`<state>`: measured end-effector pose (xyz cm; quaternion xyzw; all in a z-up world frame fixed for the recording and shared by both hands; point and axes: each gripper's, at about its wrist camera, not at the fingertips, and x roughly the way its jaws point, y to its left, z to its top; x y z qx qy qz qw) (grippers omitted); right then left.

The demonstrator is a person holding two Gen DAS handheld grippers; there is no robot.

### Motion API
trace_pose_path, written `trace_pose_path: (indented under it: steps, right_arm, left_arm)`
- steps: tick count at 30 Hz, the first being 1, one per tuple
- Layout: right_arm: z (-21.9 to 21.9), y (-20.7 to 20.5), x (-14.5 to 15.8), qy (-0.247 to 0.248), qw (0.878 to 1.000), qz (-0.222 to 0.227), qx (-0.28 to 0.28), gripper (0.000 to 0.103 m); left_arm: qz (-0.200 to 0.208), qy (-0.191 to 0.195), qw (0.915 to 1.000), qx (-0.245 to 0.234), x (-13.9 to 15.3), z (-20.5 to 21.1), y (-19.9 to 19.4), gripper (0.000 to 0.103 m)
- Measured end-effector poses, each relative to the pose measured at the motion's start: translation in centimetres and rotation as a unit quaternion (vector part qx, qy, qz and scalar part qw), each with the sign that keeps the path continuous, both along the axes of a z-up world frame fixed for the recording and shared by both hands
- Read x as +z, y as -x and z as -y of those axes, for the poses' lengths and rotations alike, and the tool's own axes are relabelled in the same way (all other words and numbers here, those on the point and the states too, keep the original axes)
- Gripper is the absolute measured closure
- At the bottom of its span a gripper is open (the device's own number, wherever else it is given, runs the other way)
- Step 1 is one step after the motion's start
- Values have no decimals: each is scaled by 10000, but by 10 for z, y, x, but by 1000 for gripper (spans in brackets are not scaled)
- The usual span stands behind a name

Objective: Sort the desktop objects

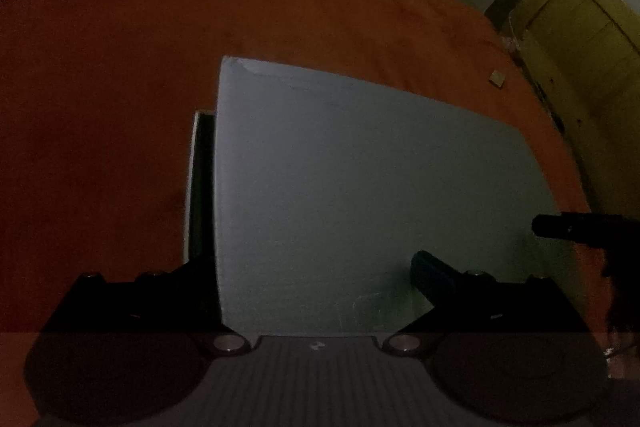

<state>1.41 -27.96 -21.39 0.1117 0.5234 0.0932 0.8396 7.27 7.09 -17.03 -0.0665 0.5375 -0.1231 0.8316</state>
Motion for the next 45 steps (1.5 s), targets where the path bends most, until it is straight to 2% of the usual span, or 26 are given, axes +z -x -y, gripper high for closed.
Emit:
trace_pose_path:
  steps: [5, 8, 13, 15, 24, 29, 32, 38, 41, 43, 45]
  right_arm:
    - [-5, 14, 4, 22, 9999, 5, 145, 0]
    - [-3, 10, -6, -31, 9999, -104, 90, 0]
    - [-14, 13, -10, 804, 9958, 392, 173, 1]
    - [-16, 14, -10, 828, 9953, 422, 284, 1]
    - [-5, 5, -22, 374, 9990, -18, 229, 1]
    - [-2, 7, -22, 58, 9994, -62, 341, 1]
    - [-4, 8, -18, 87, 9991, -32, 416, 1]
    - [5, 13, -12, -19, 9990, 45, 450, 1]
    - [5, 16, -11, -183, 9975, 115, 666, 1]
    - [-1, 18, -13, 21, 9968, 216, 772, 2]
    - [-9, 19, -16, 362, 9951, 354, 849, 2]
  left_arm:
    - [253, -186, 9995, 8, 8, 0, 12, 0]
    - [305, -502, 9982, -135, 1, 3, 13, 1]
    - [257, -832, 9959, -243, -17, 5, 9, 1]
    - [227, -819, 9962, -210, -22, 3, 4, 1]
    - [221, -638, 9974, -240, -39, -4, -2, 0]
    - [134, -510, 9985, -169, -42, -9, 0, 1]
    - [37, -407, 9991, -53, -37, -16, 5, 1]
    - [-54, -559, 9982, -212, -30, -12, 13, 1]
    - [-94, -701, 9968, -359, -28, -10, 16, 1]
    - [-71, -878, 9947, -530, -33, -5, 15, 0]
    - [-80, -727, 9968, -325, -37, -12, 17, 0]
